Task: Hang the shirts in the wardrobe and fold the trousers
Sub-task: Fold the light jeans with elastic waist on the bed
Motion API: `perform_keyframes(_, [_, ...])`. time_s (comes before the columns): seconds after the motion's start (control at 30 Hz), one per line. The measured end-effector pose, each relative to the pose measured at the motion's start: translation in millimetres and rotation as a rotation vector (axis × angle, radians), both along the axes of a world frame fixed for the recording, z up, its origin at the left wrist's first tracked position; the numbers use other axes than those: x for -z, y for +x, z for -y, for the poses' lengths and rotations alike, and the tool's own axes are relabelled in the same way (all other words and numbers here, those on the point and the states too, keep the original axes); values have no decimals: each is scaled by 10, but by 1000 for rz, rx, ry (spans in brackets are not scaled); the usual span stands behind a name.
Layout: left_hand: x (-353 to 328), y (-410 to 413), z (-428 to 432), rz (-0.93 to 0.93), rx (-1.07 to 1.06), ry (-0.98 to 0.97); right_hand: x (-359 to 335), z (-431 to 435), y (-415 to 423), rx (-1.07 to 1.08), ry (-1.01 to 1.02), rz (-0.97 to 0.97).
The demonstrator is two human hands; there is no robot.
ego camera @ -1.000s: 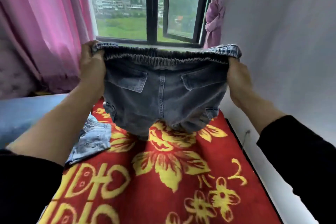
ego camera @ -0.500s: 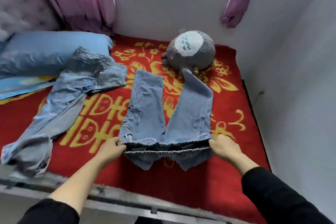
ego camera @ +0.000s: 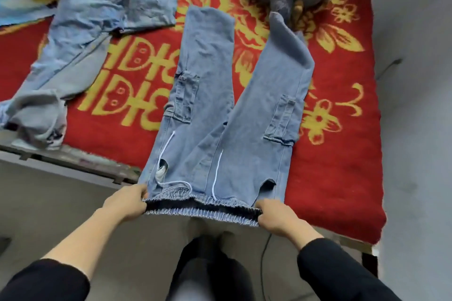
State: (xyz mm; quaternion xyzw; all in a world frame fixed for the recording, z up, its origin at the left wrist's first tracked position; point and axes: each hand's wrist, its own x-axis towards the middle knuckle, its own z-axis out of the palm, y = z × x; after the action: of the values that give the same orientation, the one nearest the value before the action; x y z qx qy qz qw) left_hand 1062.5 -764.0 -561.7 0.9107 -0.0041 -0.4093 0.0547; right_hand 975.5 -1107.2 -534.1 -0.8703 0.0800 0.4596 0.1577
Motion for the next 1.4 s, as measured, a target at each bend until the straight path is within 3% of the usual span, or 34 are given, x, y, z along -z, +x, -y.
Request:
perform_keyframes(0.23, [722, -391, 249, -65, 101, 29, 476, 35, -28, -67, -89, -350])
perform_keyframes(0.33, [944, -528, 442, -45, 128, 116, 698, 106, -122, -46, -58, -411])
perform_keyframes(0.5, [1189, -559, 518, -51, 43, 236, 1118, 252, -215, 129, 138, -301])
perform_keyframes(0.63, [1308, -687, 897, -43, -248, 218, 1248, 635, -16, 286, 113, -19])
perform_keyframes(0.73, [1298, -931, 1558, 207, -442, 9, 1272, 979, 198, 552, 59, 226])
perform_keyframes(0.83, [1246, -1231, 2370, 293, -440, -299, 1364, 1288, 378, 788, -29, 332])
perform_keyframes(0.97, [1346, -1407, 3244, 211, -349, -420, 1581, 1486, 487, 916, 50, 158])
perform_keyframes(1.1, [1451, -1286, 3557, 140, -338, -216, 1521, 1370, 610, 1082, 336, 75])
perform_keyframes(1.2, [1432, -1234, 3519, 187, -317, -136, 1317, 1284, 793, 1096, 468, -36])
perform_keyframes(1.33, [1256, -989, 3210, 100, -338, -219, 1132, 1314, 975, 884, 399, -112])
perform_keyframes(1.4, [1157, -807, 2945, 33, -355, -355, 1173, 1335, 1068, 930, 355, -74])
